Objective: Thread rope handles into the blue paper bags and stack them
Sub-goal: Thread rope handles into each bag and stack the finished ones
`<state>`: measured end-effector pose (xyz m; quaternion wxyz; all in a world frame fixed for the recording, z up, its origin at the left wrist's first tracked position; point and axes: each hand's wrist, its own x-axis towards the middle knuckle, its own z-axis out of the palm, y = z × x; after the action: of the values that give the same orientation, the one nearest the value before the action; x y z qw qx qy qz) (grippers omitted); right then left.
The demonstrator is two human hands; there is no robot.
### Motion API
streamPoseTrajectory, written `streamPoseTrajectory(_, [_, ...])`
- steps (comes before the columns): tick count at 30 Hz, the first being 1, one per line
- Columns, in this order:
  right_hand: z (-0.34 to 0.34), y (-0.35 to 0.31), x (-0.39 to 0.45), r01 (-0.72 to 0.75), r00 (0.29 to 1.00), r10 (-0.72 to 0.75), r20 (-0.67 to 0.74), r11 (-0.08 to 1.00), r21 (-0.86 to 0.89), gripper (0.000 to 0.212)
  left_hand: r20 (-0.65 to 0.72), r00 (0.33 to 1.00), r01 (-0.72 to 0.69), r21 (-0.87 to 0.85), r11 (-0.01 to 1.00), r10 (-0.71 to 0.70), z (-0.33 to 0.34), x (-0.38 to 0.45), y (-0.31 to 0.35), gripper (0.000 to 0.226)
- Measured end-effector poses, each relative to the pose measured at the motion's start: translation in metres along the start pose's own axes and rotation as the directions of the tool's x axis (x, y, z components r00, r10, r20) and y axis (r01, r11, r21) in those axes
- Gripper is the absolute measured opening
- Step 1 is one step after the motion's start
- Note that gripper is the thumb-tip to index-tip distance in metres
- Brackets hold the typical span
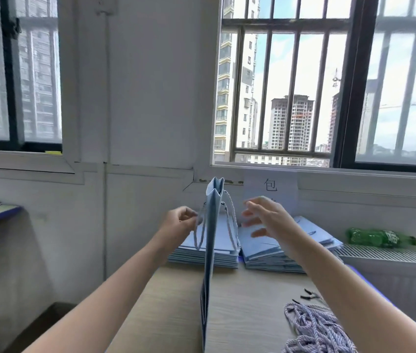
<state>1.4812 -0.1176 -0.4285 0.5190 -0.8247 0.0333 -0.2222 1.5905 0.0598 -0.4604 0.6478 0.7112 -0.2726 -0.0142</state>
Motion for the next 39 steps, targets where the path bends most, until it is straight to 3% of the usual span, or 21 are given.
streamPoseTrajectory(1, [0.0, -0.012, -0.004, 0.047, 0.999, -0.05, 0.014, 0.988, 0.148, 0.022, -0.002, 0.998, -0.063, -0.095, 0.993, 0.063, 0.005, -0.002, 0.007, 0.011])
streamPoseTrajectory(3, [0.001, -0.027, -0.011, 0.112, 0.981, -0.139, 0.139, 0.976, 0.186, 0.038, 0.041, 0.987, -0.145, -0.175, 0.974, 0.155, 0.014, -0.008, 0.021, 0.014])
streamPoseTrajectory(6, [0.008, -0.039, -0.021, 0.163, 0.961, -0.137, 0.241, 0.982, -0.092, 0.062, 0.109, 0.967, -0.212, -0.163, 0.964, 0.231, 0.024, -0.014, 0.03, 0.016])
streamPoseTrajectory(8, [0.012, -0.036, -0.019, 0.224, 0.974, -0.203, 0.097, 0.916, -0.333, 0.043, 0.119, 0.965, -0.218, -0.126, 0.968, 0.233, 0.026, -0.015, 0.027, 0.019])
streamPoseTrajectory(10, [0.011, -0.031, -0.017, 0.245, 0.94, -0.319, -0.122, 0.878, -0.41, 0.013, 0.05, 0.974, -0.219, -0.074, 0.973, 0.223, 0.023, -0.01, 0.021, 0.021])
streamPoseTrajectory(13, [0.004, -0.025, -0.013, 0.263, 0.918, -0.281, -0.278, 0.959, -0.101, 0.021, -0.304, 0.93, -0.198, 0.055, 0.979, 0.205, 0.012, 0.006, 0.009, 0.009])
streamPoseTrajectory(14, [0.001, -0.025, -0.013, 0.248, 0.931, -0.232, -0.283, 0.969, 0.022, 0.024, -0.386, 0.904, -0.16, 0.097, 0.982, 0.185, 0.007, 0.01, 0.007, 0.025])
streamPoseTrajectory(16, [-0.004, -0.022, -0.015, 0.189, 0.964, -0.14, -0.226, 0.959, 0.213, 0.019, -0.402, 0.908, -0.089, 0.09, 0.992, 0.117, -0.002, 0.011, 0.004, 0.043])
streamPoseTrajectory(18, [-0.004, -0.006, -0.015, 0.108, 0.986, -0.062, -0.155, 0.946, 0.305, 0.011, -0.352, 0.935, -0.038, 0.012, 0.999, 0.04, -0.003, 0.008, -0.003, 0.039])
streamPoseTrajectory(21, [0.002, 0.04, -0.009, -0.101, 0.98, 0.122, -0.155, 0.985, 0.138, 0.033, -0.249, 0.967, 0.05, 0.018, 0.999, -0.044, 0.003, -0.002, -0.04, 0.03])
streamPoseTrajectory(23, [0.01, 0.077, -0.009, -0.238, 0.961, 0.23, -0.15, 0.97, -0.039, 0.038, -0.161, 0.978, 0.165, 0.236, 0.958, -0.129, 0.007, -0.011, -0.073, 0.033])
streamPoseTrajectory(25, [0.02, 0.113, -0.014, -0.284, 0.958, 0.271, -0.09, 0.876, -0.389, 0.037, -0.071, 0.978, 0.203, 0.578, 0.791, -0.198, 0.011, -0.019, -0.102, 0.043])
streamPoseTrajectory(27, [0.027, 0.142, -0.021, -0.153, 0.962, 0.273, 0.032, 0.629, -0.762, 0.04, 0.048, 0.966, 0.117, 0.795, 0.596, -0.254, 0.018, -0.022, -0.117, 0.048])
streamPoseTrajectory(28, [0.029, 0.15, -0.023, -0.088, 0.955, 0.282, 0.089, 0.559, -0.824, 0.042, 0.092, 0.958, 0.076, 0.831, 0.551, -0.271, 0.023, -0.022, -0.12, 0.051])
streamPoseTrajectory(32, [0.024, 0.156, -0.023, -0.015, 0.895, 0.381, 0.232, 0.546, -0.838, 0.048, 0.246, 0.943, -0.117, 0.875, 0.47, -0.223, 0.041, -0.015, -0.117, 0.058])
streamPoseTrajectory(34, [0.02, 0.156, -0.016, 0.025, 0.872, 0.415, 0.259, 0.49, -0.871, 0.049, 0.322, 0.906, -0.191, 0.892, 0.41, -0.277, 0.049, -0.011, -0.122, 0.062])
streamPoseTrajectory(36, [0.018, 0.146, -0.003, 0.09, 0.886, 0.365, 0.285, 0.468, -0.879, 0.048, 0.349, 0.88, -0.207, 0.893, 0.4, -0.323, 0.052, -0.008, -0.13, 0.064])
streamPoseTrajectory(39, [0.031, 0.129, 0.016, 0.201, 0.899, 0.22, 0.378, 0.561, -0.803, 0.047, 0.358, 0.868, -0.196, 0.884, 0.425, -0.344, 0.052, -0.01, -0.129, 0.063])
